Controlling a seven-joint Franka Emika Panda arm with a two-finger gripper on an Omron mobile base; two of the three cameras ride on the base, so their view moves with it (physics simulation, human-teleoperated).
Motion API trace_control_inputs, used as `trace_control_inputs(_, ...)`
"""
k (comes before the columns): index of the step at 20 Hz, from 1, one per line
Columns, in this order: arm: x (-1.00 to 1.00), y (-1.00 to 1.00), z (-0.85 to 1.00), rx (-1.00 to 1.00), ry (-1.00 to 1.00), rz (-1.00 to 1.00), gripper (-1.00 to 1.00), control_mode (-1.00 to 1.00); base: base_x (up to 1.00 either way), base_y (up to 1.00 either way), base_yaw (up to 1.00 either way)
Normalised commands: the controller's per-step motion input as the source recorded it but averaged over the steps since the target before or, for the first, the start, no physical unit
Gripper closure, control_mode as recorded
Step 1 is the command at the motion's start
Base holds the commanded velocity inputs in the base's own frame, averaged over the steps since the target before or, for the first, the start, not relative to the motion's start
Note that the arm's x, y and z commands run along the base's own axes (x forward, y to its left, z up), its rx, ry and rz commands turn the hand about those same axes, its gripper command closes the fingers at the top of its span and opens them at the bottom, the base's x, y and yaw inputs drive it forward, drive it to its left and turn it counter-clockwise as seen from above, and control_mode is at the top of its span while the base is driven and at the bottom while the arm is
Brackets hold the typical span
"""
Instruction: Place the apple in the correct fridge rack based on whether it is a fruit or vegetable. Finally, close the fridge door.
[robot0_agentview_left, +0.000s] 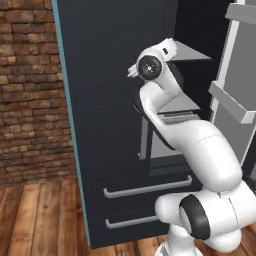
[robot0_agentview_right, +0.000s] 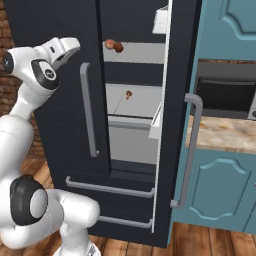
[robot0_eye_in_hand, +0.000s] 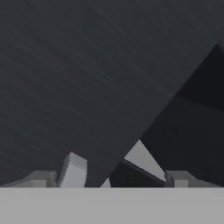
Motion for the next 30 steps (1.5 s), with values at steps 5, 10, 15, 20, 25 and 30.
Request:
trace_control_inputs(5,-1.0,-0.93,0.62,0.33,0.0,-0.24,-1.0,-1.0,0.0,0.0,0.0)
trace_control_inputs(10,-1.0,-0.88,0.36,0.3,-0.05,-0.26,-1.0,-1.0,0.0,0.0,0.0)
trace_control_inputs(15,-1.0,-1.0,-0.02,0.28,-0.14,-0.19,-1.0,-1.0,0.0,0.0,0.0)
trace_control_inputs(20,-1.0,-1.0,-0.14,0.28,-0.17,-0.12,-1.0,-1.0,0.0,0.0,0.0)
trace_control_inputs(25,-0.94,-1.0,-0.16,0.3,-0.18,-0.1,-1.0,-1.0,0.0,0.0,0.0)
trace_control_inputs(30,-0.82,-1.0,-0.27,0.32,-0.27,-0.1,-1.0,-1.0,0.0,0.0,0.0)
